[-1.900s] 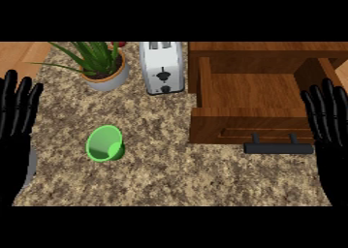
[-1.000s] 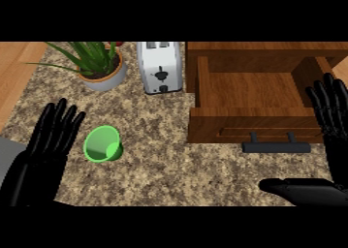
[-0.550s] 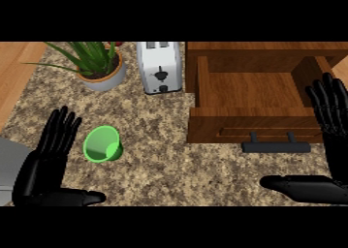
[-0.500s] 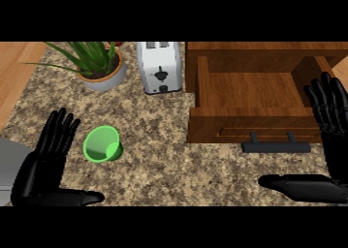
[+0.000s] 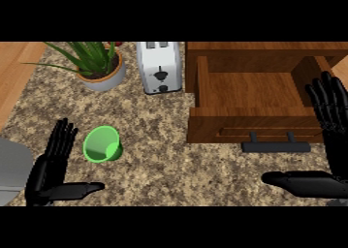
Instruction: Pick up the cup, place it into the drawer and close the drawer
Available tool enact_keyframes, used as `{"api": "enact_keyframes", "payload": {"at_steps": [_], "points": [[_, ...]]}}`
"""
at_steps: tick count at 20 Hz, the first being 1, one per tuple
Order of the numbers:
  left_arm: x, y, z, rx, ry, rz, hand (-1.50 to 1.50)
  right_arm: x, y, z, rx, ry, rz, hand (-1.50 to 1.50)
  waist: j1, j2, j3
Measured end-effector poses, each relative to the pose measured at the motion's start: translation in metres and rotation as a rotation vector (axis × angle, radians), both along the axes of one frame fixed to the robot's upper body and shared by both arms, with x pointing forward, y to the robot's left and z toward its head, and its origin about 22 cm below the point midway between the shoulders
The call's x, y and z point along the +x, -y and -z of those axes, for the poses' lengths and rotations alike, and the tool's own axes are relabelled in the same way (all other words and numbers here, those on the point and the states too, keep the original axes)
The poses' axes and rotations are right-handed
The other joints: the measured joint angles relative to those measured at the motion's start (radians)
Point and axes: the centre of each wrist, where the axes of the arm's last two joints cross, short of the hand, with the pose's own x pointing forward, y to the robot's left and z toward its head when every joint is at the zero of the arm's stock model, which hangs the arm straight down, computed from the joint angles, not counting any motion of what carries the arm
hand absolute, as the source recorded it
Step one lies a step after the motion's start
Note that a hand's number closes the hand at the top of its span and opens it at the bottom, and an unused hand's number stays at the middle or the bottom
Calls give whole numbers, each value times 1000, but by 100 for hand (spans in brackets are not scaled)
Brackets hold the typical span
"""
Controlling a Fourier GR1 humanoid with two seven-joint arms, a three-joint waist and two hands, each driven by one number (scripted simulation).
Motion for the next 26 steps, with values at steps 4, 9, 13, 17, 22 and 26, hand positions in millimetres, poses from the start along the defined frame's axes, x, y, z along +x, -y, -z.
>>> {"api": "enact_keyframes", "payload": {"at_steps": [4, 9, 13, 17, 22, 26], "points": [[0, -15, 28, 18, -32, -25, -150, -3, -7, -3, 1, -3, 1, -150, -2, 0, 0], [5, -22, 56, 2, -34, -35, -150, -2, 5, 0, 3, -7, -1, -150, -2, 0, 0], [13, -25, 76, -6, -28, -49, -150, 1, 4, 1, 4, -8, -6, -150, -3, 0, 0], [15, -30, 93, -12, -10, -60, -150, -3, 10, -1, -3, -9, -12, -150, -5, 0, -1], [20, -36, 103, -12, -14, -61, -150, -5, 6, 1, -4, -11, -24, -150, -6, 1, -1], [25, -39, 105, 3, -24, -59, -150, 3, 4, 5, -5, -14, -20, -150, -9, 3, -1]]}}
